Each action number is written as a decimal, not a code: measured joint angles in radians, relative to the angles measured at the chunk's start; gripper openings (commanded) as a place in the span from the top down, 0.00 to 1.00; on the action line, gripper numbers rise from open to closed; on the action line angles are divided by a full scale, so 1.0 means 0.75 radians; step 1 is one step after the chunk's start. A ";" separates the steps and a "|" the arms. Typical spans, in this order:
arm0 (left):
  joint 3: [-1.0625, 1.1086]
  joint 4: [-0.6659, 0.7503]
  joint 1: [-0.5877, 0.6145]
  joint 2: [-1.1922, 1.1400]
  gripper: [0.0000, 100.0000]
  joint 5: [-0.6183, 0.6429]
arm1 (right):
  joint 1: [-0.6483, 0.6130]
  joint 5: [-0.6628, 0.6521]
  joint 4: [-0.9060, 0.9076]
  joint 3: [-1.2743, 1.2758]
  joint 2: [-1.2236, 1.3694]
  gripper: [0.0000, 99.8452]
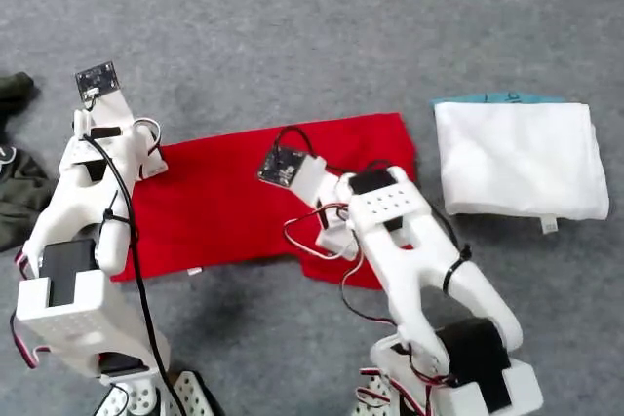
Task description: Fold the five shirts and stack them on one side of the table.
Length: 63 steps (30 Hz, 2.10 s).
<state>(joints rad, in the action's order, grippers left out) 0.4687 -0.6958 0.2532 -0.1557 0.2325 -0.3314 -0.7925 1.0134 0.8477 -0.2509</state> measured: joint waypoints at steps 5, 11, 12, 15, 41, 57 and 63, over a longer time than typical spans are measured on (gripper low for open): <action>0.000 0.000 0.000 0.000 0.97 0.000 | -0.035 -0.004 0.182 0.045 -0.086 0.99; 0.000 0.000 0.000 0.000 0.97 0.000 | -0.155 -0.100 0.272 0.213 -0.358 0.99; 0.000 0.000 0.000 0.000 0.97 0.000 | -0.141 -0.104 0.272 0.211 -0.409 0.99; 0.000 0.000 0.000 0.000 0.97 0.000 | -0.012 -0.104 0.270 0.141 -0.518 0.98; 0.000 -0.016 0.010 0.000 0.97 0.000 | 0.016 -0.509 0.014 0.458 -0.391 0.78; 0.000 -0.016 0.010 0.000 0.97 0.000 | 0.117 -0.579 -0.219 0.274 -0.061 0.99; 0.000 -0.016 0.010 0.000 0.97 0.000 | 0.129 -0.583 -0.043 0.029 0.008 0.99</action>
<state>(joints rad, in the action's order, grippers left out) 0.4687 -0.7081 0.2608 -0.1557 0.2325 -0.2348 -1.2298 0.9812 0.8692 -0.2447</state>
